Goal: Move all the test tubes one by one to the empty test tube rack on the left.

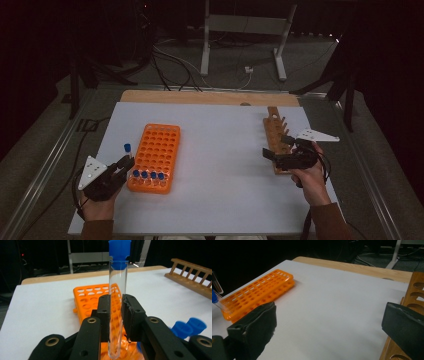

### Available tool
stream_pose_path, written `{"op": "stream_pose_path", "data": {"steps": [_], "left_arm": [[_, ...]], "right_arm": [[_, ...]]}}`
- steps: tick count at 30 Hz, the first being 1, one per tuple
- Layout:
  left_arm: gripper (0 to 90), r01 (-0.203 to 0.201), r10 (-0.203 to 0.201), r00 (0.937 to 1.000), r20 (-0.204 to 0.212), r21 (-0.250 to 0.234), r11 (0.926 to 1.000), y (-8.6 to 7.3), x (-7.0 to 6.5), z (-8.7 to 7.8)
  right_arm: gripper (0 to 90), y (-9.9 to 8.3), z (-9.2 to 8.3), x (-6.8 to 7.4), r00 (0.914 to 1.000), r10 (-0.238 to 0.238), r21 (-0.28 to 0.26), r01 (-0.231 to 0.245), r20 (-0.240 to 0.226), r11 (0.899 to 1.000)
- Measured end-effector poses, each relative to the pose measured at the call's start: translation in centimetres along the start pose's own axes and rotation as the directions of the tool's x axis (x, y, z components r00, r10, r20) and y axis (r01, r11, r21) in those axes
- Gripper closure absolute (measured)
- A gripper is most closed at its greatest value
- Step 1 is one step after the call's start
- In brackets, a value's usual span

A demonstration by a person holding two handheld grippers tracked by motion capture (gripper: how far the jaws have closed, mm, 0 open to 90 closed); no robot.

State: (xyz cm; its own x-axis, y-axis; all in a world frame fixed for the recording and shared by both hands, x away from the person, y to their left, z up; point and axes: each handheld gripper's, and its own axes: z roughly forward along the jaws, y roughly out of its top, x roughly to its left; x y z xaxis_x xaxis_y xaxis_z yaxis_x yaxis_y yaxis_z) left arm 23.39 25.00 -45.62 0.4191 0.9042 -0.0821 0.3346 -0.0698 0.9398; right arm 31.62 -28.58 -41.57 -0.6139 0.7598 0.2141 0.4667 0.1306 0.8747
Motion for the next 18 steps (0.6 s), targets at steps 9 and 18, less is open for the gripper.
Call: {"op": "stream_pose_path", "data": {"steps": [9, 18], "left_arm": [[77.8, 0.019, -0.019, 0.9998, 0.002, 0.027, 0.9994, -1.0, 0.3, 0.1], [77.8, 0.031, -0.031, 0.9995, -0.002, 0.05, 0.9983, -1.9, 0.4, -0.1]], "right_arm": [[0.0, 0.0, 0.0, 0.1, 1.0, 0.001, -0.001, -0.001, -0.001, 1.0], [0.0, 0.0, 0.0, 0.1, 1.0, -0.002, 0.0, 0.002, -0.002, 1.0]]}}
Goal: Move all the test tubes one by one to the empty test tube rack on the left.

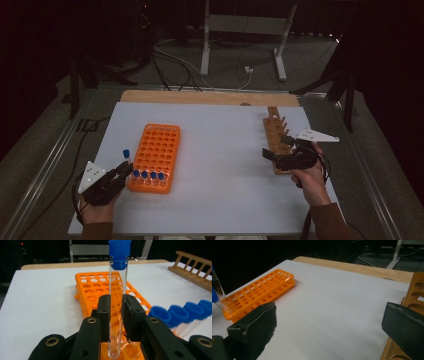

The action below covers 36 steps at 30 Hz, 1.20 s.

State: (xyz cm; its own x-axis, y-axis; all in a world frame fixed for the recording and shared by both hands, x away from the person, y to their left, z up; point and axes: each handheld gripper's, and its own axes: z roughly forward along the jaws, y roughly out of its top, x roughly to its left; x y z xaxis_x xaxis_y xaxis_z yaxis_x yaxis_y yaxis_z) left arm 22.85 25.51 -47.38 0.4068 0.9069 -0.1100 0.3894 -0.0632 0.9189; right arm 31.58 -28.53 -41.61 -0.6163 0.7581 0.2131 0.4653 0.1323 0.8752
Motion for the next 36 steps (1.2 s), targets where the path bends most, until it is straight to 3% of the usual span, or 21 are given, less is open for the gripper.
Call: {"op": "stream_pose_path", "data": {"steps": [21, 29, 33, 35, 36], "left_arm": [[77.8, -0.041, 0.042, 0.9991, 0.0, 0.09, 0.9951, -1.2, -0.3, -0.6], [78.0, -0.074, 0.075, 0.9972, 0.0, 0.154, 0.9853, -1.6, -0.5, -0.3], [78.4, -0.099, 0.101, 0.9949, -0.001, 0.195, 0.9759, -1.6, -0.7, -0.1], [78.4, -0.112, 0.116, 0.9932, -0.002, 0.23, 0.9668, -1.7, -0.8, 0.1], [78.5, -0.117, 0.12, 0.9927, -0.002, 0.226, 0.967, -1.8, -0.8, 0.1]], "right_arm": [[0.0, 0.0, -0.1, 0.0, 1.0, -0.002, -0.002, 0.002, -0.003, 1.0], [0.0, -0.1, 0.0, 0.0, 1.0, -0.003, 0.001, 0.003, -0.004, 1.0], [0.0, -0.2, 0.1, -0.1, 1.0, -0.001, 0.004, 0.001, -0.005, 1.0], [0.0, -0.2, 0.1, -0.1, 1.0, -0.001, 0.007, 0.001, -0.006, 1.0], [0.0, -0.2, 0.2, -0.1, 1.0, -0.002, 0.006, 0.002, -0.007, 1.0]]}}
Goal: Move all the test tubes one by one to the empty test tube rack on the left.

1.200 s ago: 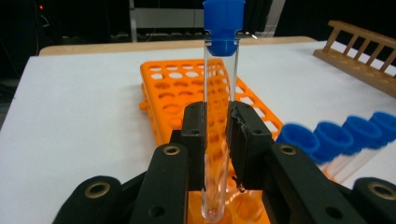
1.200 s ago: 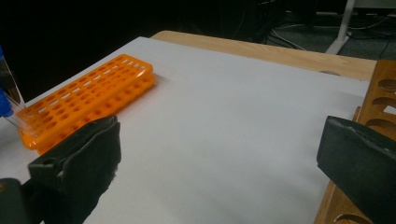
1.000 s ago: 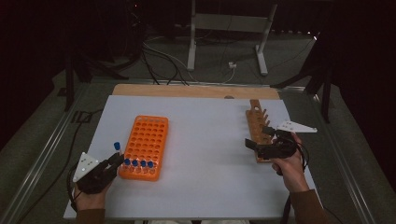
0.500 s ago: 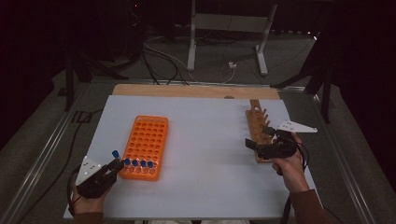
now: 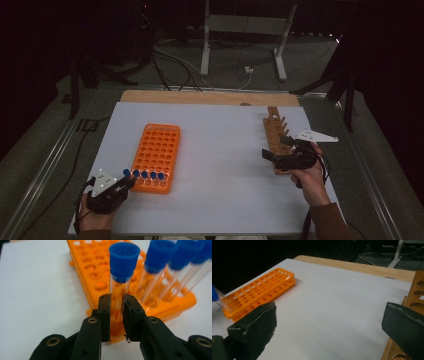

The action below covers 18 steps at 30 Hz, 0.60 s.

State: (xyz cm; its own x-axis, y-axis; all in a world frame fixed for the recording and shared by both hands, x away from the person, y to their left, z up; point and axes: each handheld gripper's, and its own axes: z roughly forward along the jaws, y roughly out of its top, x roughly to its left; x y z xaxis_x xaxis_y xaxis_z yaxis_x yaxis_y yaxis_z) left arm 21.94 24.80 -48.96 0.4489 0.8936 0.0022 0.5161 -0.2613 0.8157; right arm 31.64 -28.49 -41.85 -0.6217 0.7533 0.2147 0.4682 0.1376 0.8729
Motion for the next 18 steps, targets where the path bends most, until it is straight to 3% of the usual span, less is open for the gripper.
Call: {"op": "stream_pose_path", "data": {"steps": [11, 18], "left_arm": [[78.5, -0.031, 0.031, 0.9994, -0.013, 0.015, 0.9994, 0.13, -0.32, -0.04], [78.3, -0.022, 0.022, 0.9997, -0.008, 0.015, 0.9996, 0.11, -0.23, -0.04]], "right_arm": [[0.0, -0.06, 0.09, 0.04, 1.0, -0.004, 0.004, 0.004, 0.001, 1.0], [0.0, -0.1, 0.16, 0.05, 1.0, -0.008, 0.008, 0.008, 0.0, 1.0]]}}
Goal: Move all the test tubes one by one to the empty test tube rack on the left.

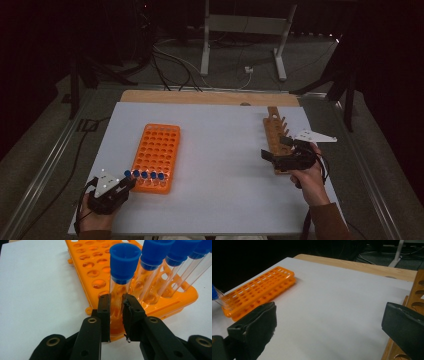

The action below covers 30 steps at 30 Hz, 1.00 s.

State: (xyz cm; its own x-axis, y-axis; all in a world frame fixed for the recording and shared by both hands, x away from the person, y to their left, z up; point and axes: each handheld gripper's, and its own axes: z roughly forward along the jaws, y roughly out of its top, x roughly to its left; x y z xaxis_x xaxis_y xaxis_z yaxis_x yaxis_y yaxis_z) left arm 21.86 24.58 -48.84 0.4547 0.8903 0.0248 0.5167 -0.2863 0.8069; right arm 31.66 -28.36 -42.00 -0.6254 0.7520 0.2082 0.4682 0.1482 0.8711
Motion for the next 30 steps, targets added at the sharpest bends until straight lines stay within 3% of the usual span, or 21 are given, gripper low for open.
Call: {"op": "stream_pose_path", "data": {"steps": [15, 20, 26, 30], "left_arm": [[77.0, 0.008, -0.008, 0.9999, 0.011, -0.005, 1.0, -0.1, 0.1, -0.1], [70.4, 0.018, -0.018, 0.9997, 0.019, -0.019, 0.9997, -0.2, 0.2, -0.3], [54.5, 0.048, -0.042, 0.9979, 0.048, -0.119, 0.9917, -0.2, 0.6, -1.7], [40.8, 0.077, -0.065, 0.996, 0.061, -0.208, 0.975, -0.2, 0.9, -2.8]], "right_arm": [[0.0, -0.2, 0.1, -0.1, 1.0, 0.0, -0.004, 0.0, 0.002, 1.0], [0.0, -0.5, -0.2, -0.2, 0.9999, 0.009, -0.01, -0.009, 0.006, 1.0], [0.0, -1.0, -1.3, 0.0, 0.9996, 0.014, -0.05, -0.013, 0.023, 0.999], [0.0, -2.5, -2.2, 0.6, 0.9976, -0.005, -0.097, 0.012, 0.069, 0.995]]}}
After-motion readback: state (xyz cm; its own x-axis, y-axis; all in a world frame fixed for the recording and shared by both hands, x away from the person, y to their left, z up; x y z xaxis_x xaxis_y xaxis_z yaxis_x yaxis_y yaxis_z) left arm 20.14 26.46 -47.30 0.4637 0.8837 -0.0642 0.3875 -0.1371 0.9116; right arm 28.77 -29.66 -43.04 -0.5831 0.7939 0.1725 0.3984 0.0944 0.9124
